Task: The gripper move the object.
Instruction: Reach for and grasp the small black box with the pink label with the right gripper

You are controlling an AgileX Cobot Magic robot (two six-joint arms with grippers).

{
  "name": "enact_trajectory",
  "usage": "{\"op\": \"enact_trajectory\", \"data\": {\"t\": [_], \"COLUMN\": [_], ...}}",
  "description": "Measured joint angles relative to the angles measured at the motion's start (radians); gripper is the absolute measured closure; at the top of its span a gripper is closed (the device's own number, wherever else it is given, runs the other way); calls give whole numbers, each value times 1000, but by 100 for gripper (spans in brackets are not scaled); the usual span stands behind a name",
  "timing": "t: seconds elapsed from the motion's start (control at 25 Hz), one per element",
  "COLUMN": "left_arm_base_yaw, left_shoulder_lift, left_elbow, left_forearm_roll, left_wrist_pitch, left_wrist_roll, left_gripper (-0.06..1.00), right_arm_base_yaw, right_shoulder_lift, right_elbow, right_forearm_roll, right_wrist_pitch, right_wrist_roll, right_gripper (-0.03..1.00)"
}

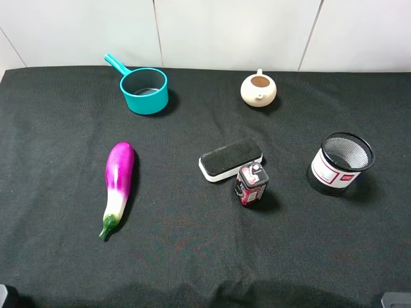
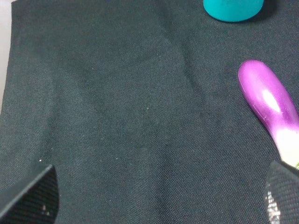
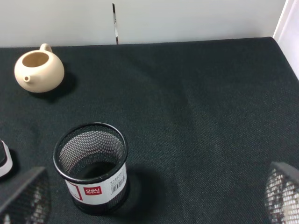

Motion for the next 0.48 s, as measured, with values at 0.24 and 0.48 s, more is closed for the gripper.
{"op": "enact_trajectory", "data": {"t": [0.24, 0.48], "left_arm_base_yaw": [0, 0], "left_shoulder_lift": [0, 0], "left_elbow": [0, 0], "left_forearm_roll": [0, 0], "left_wrist_pitch": [0, 0], "left_wrist_roll": [0, 0], "left_gripper": [1, 1], "right_arm_base_yaw": [0, 0], "right_shoulder_lift": [0, 0], "right_elbow": [0, 0], "right_forearm_roll": [1, 2], "right_wrist_pitch": [0, 0], "right_wrist_roll": [0, 0], "right_gripper": [27, 27]}}
